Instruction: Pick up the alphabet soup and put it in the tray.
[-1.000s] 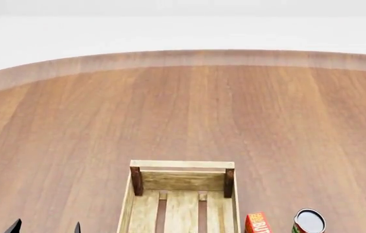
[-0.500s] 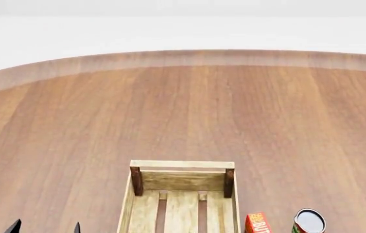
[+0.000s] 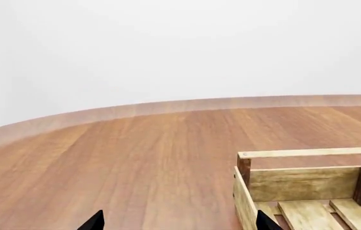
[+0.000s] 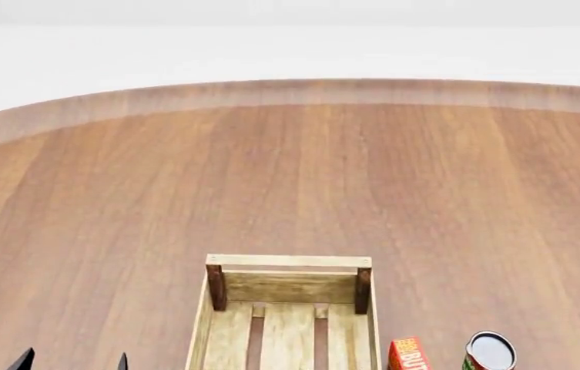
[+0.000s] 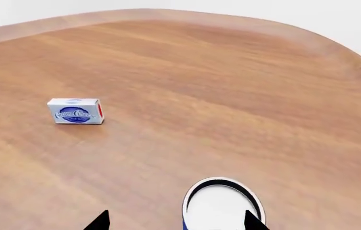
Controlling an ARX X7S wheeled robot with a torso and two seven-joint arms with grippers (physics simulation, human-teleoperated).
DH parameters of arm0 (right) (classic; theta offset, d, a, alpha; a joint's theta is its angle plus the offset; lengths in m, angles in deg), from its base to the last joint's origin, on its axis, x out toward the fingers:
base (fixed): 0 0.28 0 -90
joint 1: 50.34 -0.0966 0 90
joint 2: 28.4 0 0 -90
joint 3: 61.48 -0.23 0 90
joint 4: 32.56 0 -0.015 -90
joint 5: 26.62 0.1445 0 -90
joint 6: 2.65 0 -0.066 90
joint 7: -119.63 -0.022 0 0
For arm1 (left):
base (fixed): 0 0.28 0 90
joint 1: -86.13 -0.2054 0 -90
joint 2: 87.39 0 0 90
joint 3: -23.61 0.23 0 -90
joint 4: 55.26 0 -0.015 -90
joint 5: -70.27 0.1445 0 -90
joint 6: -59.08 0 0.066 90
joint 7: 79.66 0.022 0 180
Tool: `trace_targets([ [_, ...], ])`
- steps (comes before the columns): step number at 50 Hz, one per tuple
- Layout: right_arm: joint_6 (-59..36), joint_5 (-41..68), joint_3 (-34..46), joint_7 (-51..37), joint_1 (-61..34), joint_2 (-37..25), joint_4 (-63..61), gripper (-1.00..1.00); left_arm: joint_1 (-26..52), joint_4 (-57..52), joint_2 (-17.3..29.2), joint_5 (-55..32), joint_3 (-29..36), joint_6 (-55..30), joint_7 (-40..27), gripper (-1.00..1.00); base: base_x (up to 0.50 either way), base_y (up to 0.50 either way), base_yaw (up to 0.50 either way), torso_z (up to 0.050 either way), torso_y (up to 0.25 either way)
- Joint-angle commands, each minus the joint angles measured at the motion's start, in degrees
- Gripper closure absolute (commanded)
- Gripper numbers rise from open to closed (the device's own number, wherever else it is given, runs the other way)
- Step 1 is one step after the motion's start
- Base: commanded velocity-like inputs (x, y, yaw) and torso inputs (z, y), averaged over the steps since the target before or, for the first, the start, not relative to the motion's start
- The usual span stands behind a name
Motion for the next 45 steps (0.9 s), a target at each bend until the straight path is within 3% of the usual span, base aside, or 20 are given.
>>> trace_targets([
  [1, 1.0, 1.4, -1.0, -0.2, 0.6, -0.4, 0.9, -1.00, 0.1, 0.0, 0.3, -0.3, 0.3, 0.0, -0.3, -1.00, 0.00, 0.00, 0.00, 0.000, 0.000],
  [45, 2.4, 5.7, -2.7, 2.0, 1.3, -2.3, 6.1, -1.00, 0.2, 0.0, 1.2, -1.0, 1.6, 0.4, -1.5, -1.00, 0.00, 0.00, 0.00, 0.000, 0.000],
])
